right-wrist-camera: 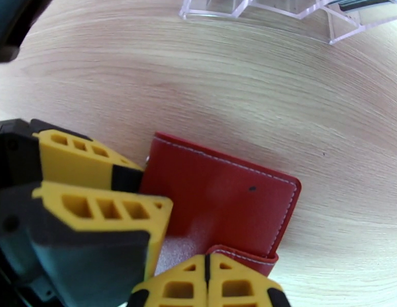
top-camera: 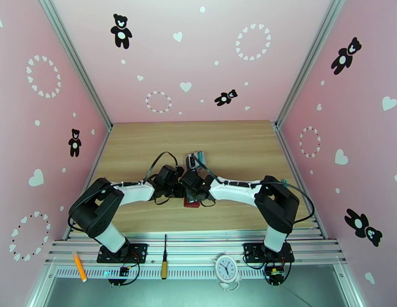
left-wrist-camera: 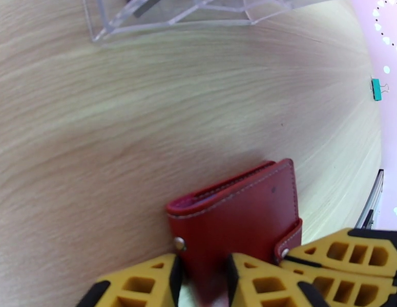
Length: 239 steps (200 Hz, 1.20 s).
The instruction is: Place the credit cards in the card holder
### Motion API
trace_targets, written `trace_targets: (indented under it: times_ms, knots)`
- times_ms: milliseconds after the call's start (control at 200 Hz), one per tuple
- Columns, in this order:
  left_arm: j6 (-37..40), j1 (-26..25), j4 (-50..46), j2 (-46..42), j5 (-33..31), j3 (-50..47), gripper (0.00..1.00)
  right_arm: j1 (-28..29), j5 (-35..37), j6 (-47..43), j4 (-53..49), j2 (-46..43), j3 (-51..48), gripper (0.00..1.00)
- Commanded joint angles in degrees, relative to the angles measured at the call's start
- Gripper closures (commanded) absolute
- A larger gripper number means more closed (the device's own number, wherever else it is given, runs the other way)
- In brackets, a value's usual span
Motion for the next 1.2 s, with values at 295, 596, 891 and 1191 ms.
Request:
trace_targets:
  times_ms: [295, 596, 891, 1191]
  knots:
    - [1.7, -0.4, -6.7, 4.9, -7.0, 1.0, 0.73, -2.9, -0.4, -0.9, 0.8, -5.3, -2.9, 1.00]
    - [1.8, -0.5, -7.9, 6.8, -7.4, 1.9, 0.73, -3.4, -0.6, -0.5, 0.9, -6.3, -3.8, 1.00]
    - [1.9, -0.6, -9.5, 8.7, -8.2, 2.9, 0.76, -5.2, -2.2, -0.3, 2.4, -7.0, -6.0, 1.00]
    - [1.6, -1.1, -9.6, 8.5, -8.7, 3.1, 0.76, -6.1, -1.7, -0.5, 1.8, -8.9, -7.0, 1.00]
